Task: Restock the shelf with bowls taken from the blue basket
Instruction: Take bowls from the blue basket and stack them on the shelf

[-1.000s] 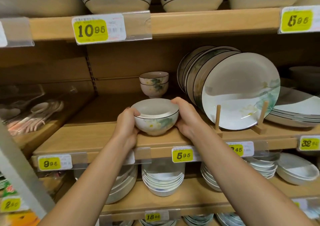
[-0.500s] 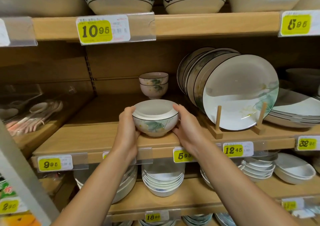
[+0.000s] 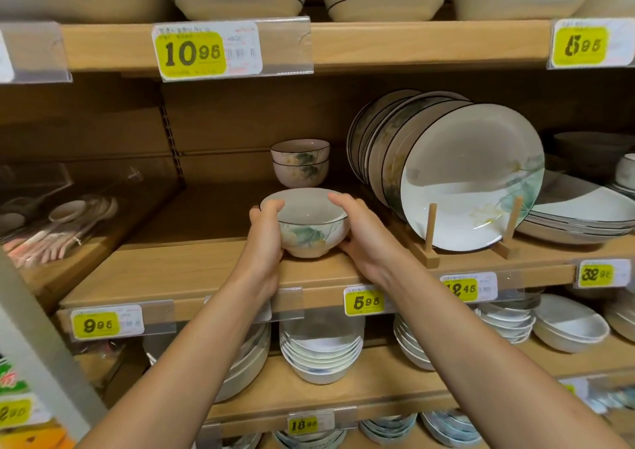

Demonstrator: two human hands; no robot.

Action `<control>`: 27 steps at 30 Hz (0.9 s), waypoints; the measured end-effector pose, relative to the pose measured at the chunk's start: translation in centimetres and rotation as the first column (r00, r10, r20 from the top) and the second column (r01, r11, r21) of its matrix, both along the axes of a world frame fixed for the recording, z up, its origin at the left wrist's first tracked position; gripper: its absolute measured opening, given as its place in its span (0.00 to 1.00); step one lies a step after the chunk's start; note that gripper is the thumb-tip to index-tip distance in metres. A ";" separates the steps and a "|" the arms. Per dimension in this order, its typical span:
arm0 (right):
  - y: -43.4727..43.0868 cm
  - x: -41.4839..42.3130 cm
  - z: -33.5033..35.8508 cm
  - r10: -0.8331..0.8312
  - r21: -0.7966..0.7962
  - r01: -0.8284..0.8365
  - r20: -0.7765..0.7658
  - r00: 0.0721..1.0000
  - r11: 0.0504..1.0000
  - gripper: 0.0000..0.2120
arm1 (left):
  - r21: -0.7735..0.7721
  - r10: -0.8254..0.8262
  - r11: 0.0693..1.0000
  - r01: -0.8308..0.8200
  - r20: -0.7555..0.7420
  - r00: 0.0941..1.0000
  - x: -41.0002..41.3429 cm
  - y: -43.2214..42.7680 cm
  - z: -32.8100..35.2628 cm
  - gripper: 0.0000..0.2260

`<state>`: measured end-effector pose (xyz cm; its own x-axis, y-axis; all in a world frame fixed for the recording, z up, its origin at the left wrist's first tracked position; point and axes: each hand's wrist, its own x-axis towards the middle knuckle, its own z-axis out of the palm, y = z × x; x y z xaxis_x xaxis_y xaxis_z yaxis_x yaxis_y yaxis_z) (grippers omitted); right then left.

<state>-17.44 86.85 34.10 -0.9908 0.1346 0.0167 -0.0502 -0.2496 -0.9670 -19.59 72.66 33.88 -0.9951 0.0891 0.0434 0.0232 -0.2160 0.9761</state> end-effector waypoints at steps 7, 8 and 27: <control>-0.3 -2.6 5.7 0.011 0.168 0.012 -0.141 0.990 0.986 0.17 | 0.064 -0.119 0.990 0.126 -0.110 0.987 -3.5 -1.9 5.8 0.17; -0.7 -3.5 6.6 -0.036 0.157 0.059 -0.146 0.989 0.986 0.19 | 0.057 -0.118 0.991 0.125 -0.114 0.987 -4.3 -1.9 6.7 0.18; -2.0 -18.5 11.8 -0.456 0.029 0.464 -0.143 0.878 0.885 0.19 | -0.101 -0.127 0.989 0.109 -0.188 0.974 -17.1 0.0 11.4 0.24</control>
<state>-35.97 84.88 45.86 -0.8059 0.5694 0.1621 -0.2697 -0.1093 -0.9567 -36.73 72.70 45.26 -0.9506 0.2180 0.2208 0.1934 -0.1403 0.9710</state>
